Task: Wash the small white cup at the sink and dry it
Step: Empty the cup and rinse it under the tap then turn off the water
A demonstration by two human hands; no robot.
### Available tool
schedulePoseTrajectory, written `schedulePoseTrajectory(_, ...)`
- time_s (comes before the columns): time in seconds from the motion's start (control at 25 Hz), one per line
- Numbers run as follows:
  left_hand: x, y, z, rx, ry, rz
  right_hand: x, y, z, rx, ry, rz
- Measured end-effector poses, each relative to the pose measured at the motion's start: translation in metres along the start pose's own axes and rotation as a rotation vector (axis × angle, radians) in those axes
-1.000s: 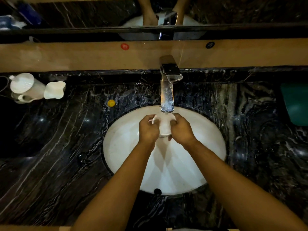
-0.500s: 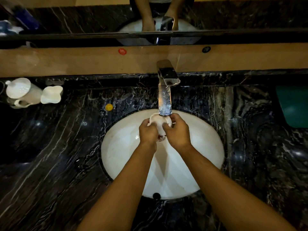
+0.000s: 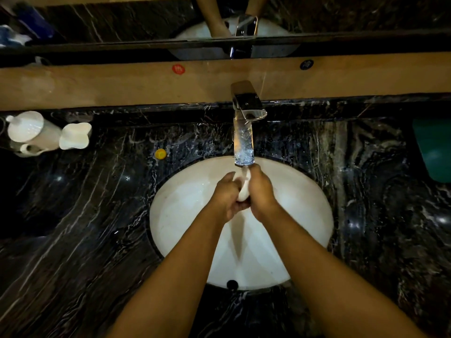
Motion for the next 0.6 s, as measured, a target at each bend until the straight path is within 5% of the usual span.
schedulePoseTrajectory(0.16,0.011,0.018,0.004,-0.204,0.114,0.136,-0.001,0.01,0.004,-0.223,-0.086,0.234)
schedulePoseTrajectory(0.32,0.025,0.009,0.011,-0.1,0.205,-0.108,-0.01,0.006,-0.005,0.098,-0.082,0.095)
schedulePoseTrajectory(0.44,0.019,0.003,0.013,-0.04,0.14,-0.081,-0.012,0.013,-0.015,0.192,-0.108,0.058)
schedulePoseTrajectory(0.6,0.019,0.012,0.006,-0.17,0.176,0.153,-0.005,0.017,-0.001,-0.06,-0.032,0.236)
Point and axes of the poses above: each hand's wrist, its own z-axis towards the middle knuckle, its own x-axis out of the back of the hand, y = z × x, the point moved 9 cm from there along z, towards the middle knuckle, and after that the axes turned 15 degrees about x, right-handed, at the moved point
